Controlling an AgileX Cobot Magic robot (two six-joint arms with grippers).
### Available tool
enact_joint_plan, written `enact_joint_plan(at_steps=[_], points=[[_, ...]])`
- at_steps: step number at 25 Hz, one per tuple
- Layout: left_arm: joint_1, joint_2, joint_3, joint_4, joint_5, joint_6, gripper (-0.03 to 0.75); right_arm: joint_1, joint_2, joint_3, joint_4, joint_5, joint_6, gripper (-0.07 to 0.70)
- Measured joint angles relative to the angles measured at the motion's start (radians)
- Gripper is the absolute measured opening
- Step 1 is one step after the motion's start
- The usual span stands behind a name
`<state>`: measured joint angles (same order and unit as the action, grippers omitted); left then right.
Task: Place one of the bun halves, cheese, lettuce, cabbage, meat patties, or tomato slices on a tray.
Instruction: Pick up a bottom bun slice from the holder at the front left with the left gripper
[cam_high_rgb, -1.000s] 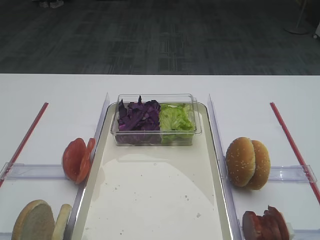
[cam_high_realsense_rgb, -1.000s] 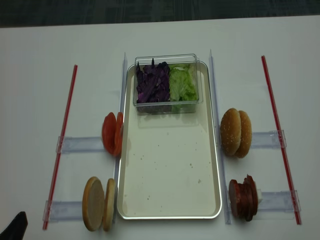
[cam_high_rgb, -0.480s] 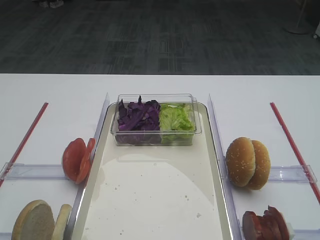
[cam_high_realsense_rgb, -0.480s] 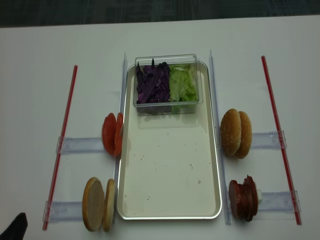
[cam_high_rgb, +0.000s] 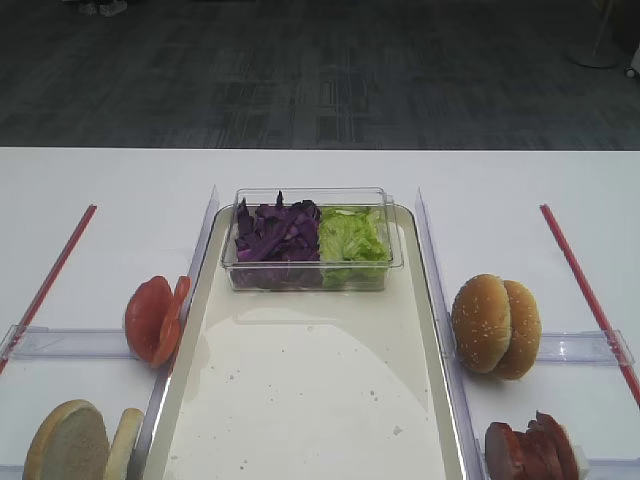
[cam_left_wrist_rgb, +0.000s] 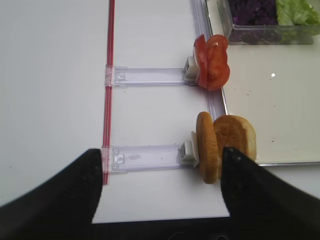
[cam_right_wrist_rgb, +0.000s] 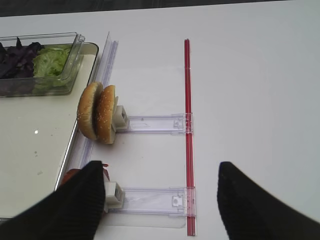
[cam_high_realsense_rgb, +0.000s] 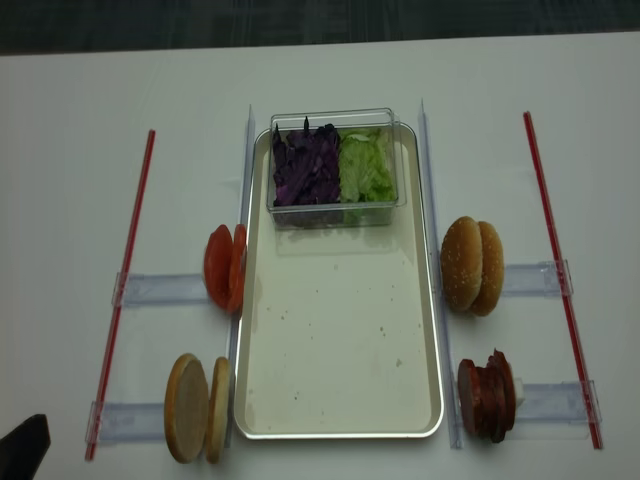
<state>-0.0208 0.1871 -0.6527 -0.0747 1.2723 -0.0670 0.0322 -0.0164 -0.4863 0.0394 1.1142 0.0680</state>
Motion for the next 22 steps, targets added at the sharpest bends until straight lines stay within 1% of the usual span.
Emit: enact_joint_plan(at_steps=[5,6,12,16,17,22], points=[[0.0,0.053,-0.026,-0.005,0.0,-0.002,0.475,0.0,0.0,0.0,0.0,0.0,0.0,0.505],[0.0,0.107,-0.037,-0.015,0.0,-0.002,0.475,0.0,0.0,0.0,0.0,0.0,0.0,0.505],[-0.008,0.21,-0.068,-0.044,0.0,0.001,0.475,0.0,0.0,0.0,0.0,0.0,0.0,0.505],[-0.047,0.275,-0.097,-0.055,-0.001,0.001,0.475,0.0,0.0,0.0,0.0,0.0,0.0,0.505],[-0.076,0.304,-0.108,-0.055,-0.002,0.001,0.475,0.0,0.0,0.0,0.0,0.0,0.0,0.505],[-0.148,0.368,-0.108,-0.058,-0.006,-0.011,0.475,0.0,0.0,0.0,0.0,0.0,0.0,0.505]])
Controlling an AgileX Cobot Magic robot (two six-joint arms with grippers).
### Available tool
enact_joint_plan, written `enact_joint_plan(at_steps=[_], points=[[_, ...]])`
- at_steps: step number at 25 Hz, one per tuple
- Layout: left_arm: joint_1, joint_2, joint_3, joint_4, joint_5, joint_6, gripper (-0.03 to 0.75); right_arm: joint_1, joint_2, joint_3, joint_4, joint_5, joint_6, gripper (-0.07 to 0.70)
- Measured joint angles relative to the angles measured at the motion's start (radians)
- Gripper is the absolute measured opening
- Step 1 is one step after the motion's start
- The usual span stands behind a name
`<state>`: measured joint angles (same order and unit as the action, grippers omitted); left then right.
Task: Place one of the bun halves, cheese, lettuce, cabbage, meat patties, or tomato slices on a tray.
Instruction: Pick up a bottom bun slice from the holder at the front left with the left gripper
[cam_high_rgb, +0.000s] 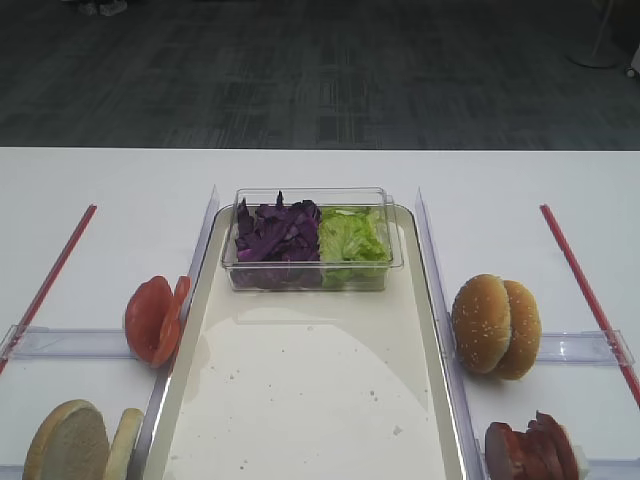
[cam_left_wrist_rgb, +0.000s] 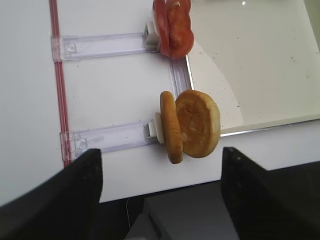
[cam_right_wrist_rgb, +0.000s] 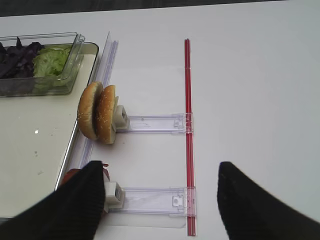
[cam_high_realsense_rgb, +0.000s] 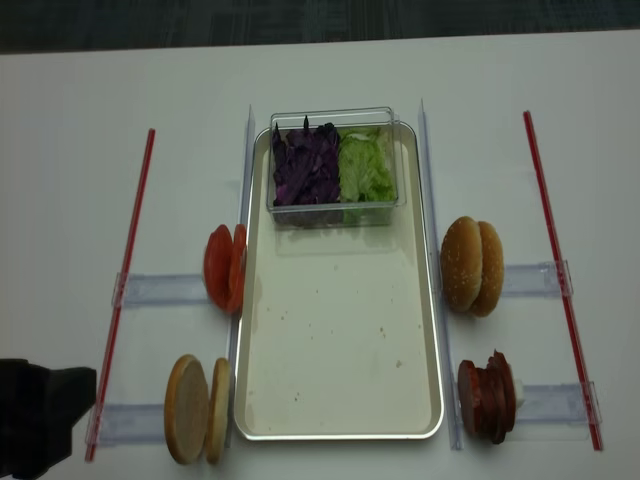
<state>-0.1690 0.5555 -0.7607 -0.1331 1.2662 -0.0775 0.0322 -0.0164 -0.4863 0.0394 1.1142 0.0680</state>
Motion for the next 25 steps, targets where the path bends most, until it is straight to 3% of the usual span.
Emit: enact_joint_plan(at_steps=[25], points=[[-0.023,0.312,0.0,-0.056,-0.016,-0.059,0.468,0.0,0.0,0.0,0.0,0.0,0.0,0.505]])
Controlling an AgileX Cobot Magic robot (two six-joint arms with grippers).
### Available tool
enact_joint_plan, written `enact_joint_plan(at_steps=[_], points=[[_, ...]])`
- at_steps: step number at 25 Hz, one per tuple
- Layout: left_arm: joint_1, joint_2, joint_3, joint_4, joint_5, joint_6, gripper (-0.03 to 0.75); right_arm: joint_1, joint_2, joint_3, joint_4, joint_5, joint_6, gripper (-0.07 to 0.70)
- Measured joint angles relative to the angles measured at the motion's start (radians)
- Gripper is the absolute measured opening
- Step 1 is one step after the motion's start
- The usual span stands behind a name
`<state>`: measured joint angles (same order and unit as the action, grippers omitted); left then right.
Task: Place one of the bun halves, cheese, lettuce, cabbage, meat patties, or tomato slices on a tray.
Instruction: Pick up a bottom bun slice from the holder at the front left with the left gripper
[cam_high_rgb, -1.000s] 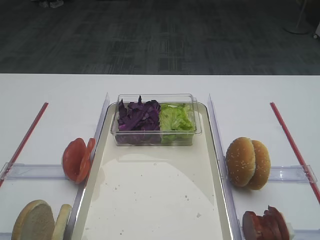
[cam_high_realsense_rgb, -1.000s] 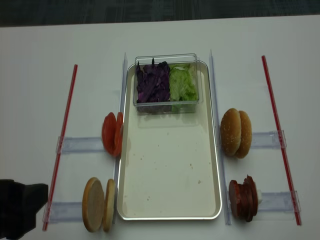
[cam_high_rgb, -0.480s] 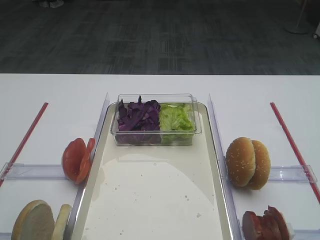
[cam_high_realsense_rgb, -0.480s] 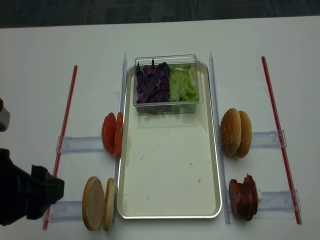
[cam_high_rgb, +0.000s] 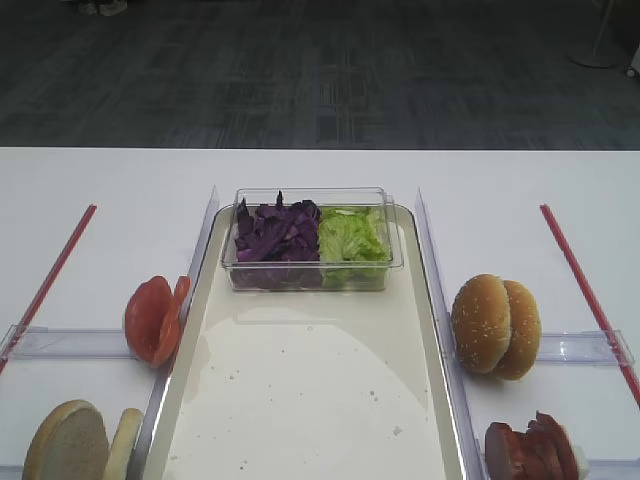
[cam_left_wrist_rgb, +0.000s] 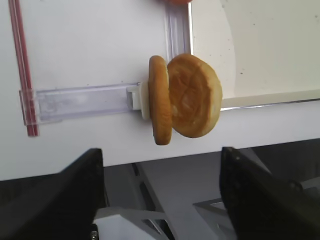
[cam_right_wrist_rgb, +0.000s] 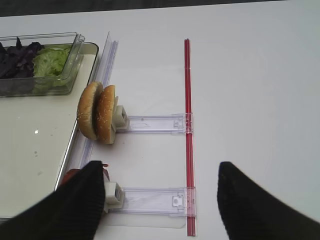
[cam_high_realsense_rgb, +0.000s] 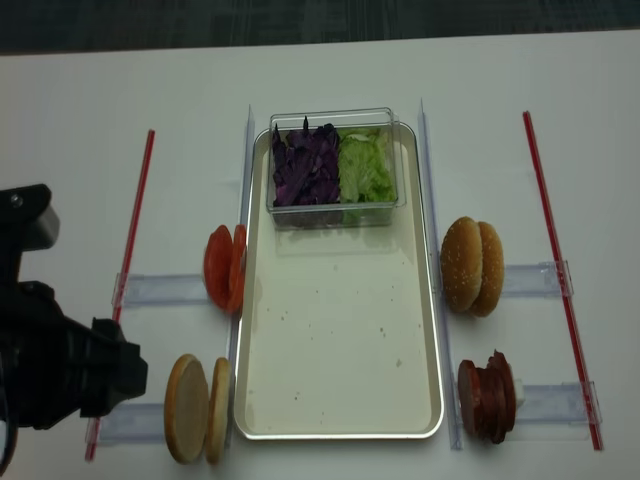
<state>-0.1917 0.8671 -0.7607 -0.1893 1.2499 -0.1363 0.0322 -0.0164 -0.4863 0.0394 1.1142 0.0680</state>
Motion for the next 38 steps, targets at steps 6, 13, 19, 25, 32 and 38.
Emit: enact_joint_plan(at_steps=[6,13,19,25,32,38], points=[[0.0,0.074,0.0,0.018,-0.006,0.0,0.468,0.0,0.0,0.0,0.0,0.0,0.0,0.505],[-0.003,0.124,0.0,0.091,-0.013,-0.008,0.455,0.0,0.0,0.0,0.0,0.0,0.0,0.505],[-0.004,0.156,0.0,0.113,-0.016,-0.017,0.452,0.0,0.0,0.0,0.0,0.0,0.0,0.505],[-0.004,0.188,0.0,0.113,-0.019,-0.008,0.452,0.0,0.0,0.0,0.0,-0.002,0.0,0.505],[-0.016,0.223,0.0,0.058,-0.021,0.006,0.452,0.0,0.0,0.0,0.0,0.0,0.0,0.505],[-0.153,0.225,0.0,0.112,-0.021,-0.129,0.452,0.0,0.0,0.0,0.0,0.0,0.0,0.505]])
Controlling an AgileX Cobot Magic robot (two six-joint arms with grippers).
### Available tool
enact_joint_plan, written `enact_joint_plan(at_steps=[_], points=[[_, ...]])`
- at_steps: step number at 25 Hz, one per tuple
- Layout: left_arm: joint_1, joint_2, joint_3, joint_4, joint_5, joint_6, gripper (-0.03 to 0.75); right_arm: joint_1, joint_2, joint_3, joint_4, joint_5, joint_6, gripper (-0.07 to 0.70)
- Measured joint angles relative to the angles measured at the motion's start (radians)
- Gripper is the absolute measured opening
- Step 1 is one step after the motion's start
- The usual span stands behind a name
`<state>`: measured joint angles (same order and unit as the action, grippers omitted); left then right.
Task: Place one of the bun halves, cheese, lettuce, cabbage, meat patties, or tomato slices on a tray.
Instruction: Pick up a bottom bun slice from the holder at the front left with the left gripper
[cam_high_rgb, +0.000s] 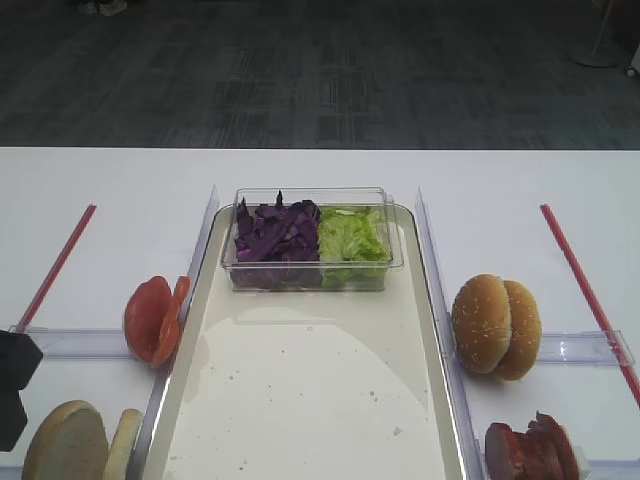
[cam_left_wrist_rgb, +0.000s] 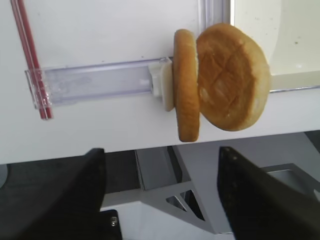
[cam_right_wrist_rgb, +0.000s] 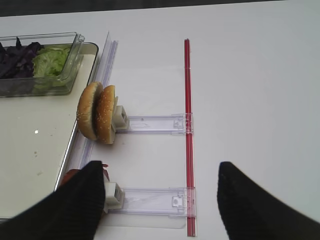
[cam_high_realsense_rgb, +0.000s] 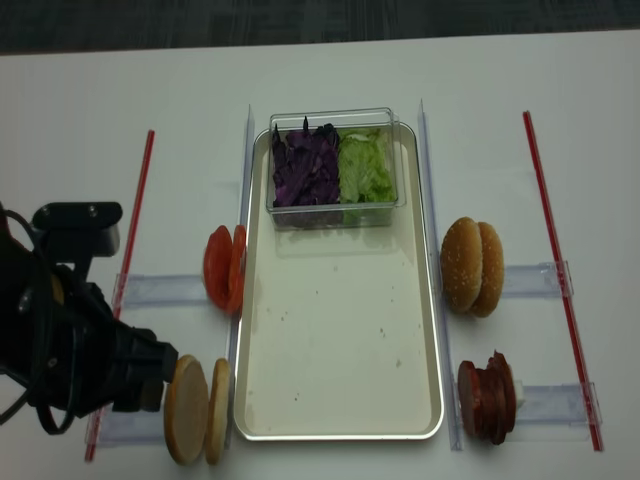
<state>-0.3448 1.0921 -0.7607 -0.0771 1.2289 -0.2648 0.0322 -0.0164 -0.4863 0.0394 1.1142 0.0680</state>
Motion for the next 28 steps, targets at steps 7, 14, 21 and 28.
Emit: enact_joint_plan(at_steps=[7,14,21,28], points=[[-0.097,0.0,0.0,-0.005,-0.001,-0.131,0.421,0.0,0.0,0.0,0.0,0.0,0.0,0.505],[-0.164,0.047,-0.007,-0.047,-0.002,-0.166,0.418,0.0,0.0,0.0,0.0,0.0,0.0,0.505],[-0.255,0.178,-0.11,-0.045,-0.01,-0.198,0.418,0.0,0.0,0.0,0.0,0.0,0.0,0.505],[-0.334,0.271,-0.148,0.003,-0.045,-0.275,0.418,0.0,0.0,0.0,0.0,0.0,0.0,0.505]])
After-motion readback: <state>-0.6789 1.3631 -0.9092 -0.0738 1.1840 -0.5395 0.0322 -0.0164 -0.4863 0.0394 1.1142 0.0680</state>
